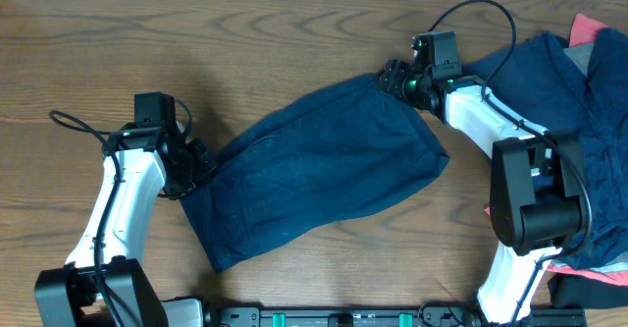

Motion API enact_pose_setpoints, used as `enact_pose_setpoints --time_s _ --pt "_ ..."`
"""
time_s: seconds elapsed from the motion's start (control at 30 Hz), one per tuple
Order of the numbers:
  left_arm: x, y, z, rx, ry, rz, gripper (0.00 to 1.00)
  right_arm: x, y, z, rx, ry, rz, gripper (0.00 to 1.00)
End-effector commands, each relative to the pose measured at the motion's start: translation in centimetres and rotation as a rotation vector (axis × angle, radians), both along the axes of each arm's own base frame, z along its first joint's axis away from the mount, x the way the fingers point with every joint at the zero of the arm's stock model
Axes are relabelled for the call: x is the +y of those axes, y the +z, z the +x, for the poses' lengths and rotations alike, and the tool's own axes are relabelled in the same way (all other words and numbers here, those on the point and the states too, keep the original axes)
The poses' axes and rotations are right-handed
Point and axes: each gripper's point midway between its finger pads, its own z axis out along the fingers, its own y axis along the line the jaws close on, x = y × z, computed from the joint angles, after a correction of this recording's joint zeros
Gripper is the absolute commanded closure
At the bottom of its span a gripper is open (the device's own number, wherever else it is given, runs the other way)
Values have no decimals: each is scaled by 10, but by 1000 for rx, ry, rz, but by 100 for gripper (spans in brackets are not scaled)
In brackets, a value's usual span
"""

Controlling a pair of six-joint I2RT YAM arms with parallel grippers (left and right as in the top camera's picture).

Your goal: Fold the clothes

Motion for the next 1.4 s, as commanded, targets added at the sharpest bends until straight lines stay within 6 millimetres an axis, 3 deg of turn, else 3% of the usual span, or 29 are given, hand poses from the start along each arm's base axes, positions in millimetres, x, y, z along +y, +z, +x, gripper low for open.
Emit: enact_pose_setpoints --time_s 0.0,0.3,0.43,0.5,0.6,0.77,0.9,1.07,1.17,1.27,1.37 --pt "1 6 4 -19 -5 2 94 13 4 0 1 20 38 34" --pt "1 6 5 -19 -5 2 94 15 -5 -4 13 13 -26 45" --pt "1 6 5 -23 -5 2 94 16 -18 -7 38 19 -25 50" --pt "1 6 5 -24 -4 2 94 19 -24 -7 48 32 -11 63" --pt "1 6 5 -22 -5 2 94 21 -26 -6 42 38 -3 99" --pt "1 6 5 -21 -4 2 94 20 -16 -4 5 73 -22 99" --pt "1 6 4 -19 -4 2 94 19 25 1 -104 124 -60 99" --pt "1 6 2 -11 -4 1 94 10 120 6 -338 143 -130 99" --pt "1 5 1 -2 -4 4 94 11 164 0 -430 149 -128 99" --pt "1 5 0 0 -4 4 94 13 187 -8 -478 162 -129 99" --pt "1 5 -1 5 -4 3 94 21 187 -14 -475 193 -129 99"
